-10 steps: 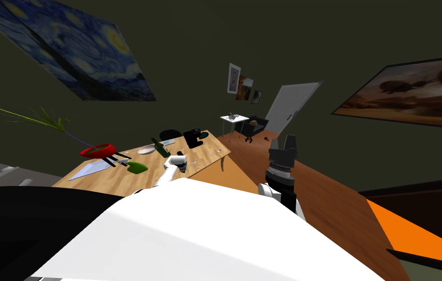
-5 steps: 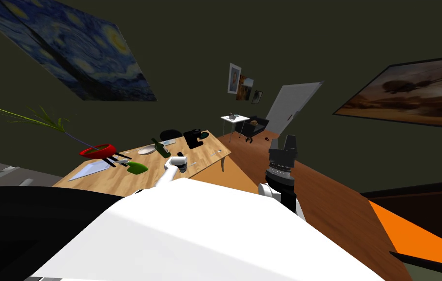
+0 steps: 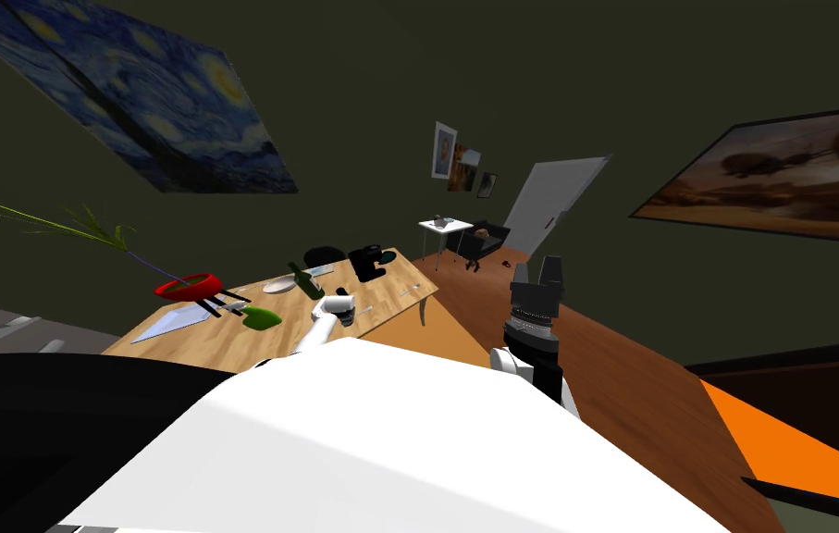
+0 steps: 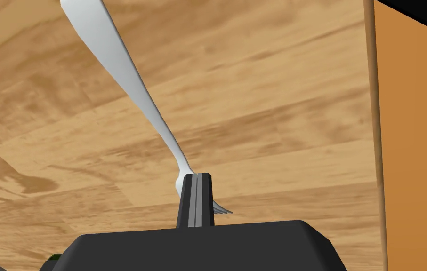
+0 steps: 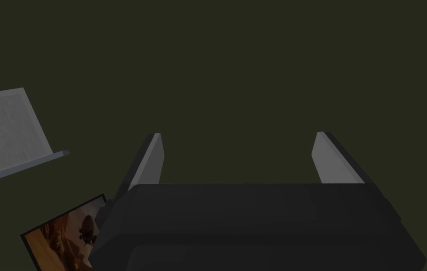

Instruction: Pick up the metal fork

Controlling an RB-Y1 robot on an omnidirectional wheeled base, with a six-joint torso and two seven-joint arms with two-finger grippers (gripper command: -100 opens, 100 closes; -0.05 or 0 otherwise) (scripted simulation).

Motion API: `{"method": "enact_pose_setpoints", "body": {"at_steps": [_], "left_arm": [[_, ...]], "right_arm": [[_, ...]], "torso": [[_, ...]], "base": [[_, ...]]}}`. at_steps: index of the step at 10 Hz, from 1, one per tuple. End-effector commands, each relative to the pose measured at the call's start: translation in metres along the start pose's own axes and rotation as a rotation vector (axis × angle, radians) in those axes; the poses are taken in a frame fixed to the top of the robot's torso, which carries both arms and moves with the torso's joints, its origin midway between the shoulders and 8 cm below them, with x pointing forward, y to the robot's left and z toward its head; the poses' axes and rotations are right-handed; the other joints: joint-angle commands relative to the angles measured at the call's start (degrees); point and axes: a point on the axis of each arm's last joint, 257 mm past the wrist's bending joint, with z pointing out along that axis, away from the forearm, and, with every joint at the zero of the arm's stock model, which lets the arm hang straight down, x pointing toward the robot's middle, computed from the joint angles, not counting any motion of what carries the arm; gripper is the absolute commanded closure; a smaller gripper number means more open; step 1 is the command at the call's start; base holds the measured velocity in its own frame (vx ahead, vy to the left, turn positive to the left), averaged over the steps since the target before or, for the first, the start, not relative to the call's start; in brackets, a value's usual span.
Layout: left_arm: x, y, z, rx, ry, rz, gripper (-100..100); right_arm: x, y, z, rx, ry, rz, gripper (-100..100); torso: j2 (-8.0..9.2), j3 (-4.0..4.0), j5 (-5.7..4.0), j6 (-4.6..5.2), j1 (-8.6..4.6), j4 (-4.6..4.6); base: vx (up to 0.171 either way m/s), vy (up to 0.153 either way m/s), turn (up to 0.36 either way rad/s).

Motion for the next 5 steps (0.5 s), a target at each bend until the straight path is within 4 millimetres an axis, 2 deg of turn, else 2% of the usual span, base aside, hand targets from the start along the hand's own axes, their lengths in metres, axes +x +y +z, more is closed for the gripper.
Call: {"method": "enact_pose_setpoints", "body": {"at_steps": [1,3,4,5], "left_arm": [[-0.0007,-0.0010,-0.0049,-0.006,-0.002,0.000,100],[-0.0025,-0.0050,-0.0125,-0.009,-0.003,-0.002,100],[-0.0020,-0.0047,-0.0098,-0.006,-0.002,-0.001,100],[-0.0021,-0.0044,-0.0102,-0.008,-0.002,-0.001,0]], "right_arm": [[0.0000,0.0000,0.0000,0.000,0.000,0.000,0],[0.0000,0.0000,0.0000,0.000,0.000,0.000,0],[0.0000,0.0000,0.0000,0.000,0.000,0.000,0],[0.0000,0.0000,0.0000,0.000,0.000,0.000,0]], "torso": [[0.00,0.00,0.00,0.00,0.00,0.00],[0.04,0.02,-0.01,0.00,-0.03,0.01],[0.04,0.02,-0.01,-0.01,-0.03,0.01],[0.00,0.00,0.00,-0.01,0.01,0.00]], "base": [[-0.024,-0.018,-0.017],[-0.023,-0.018,-0.008],[-0.008,-0.006,-0.001],[0.000,0.000,0.000]]}}
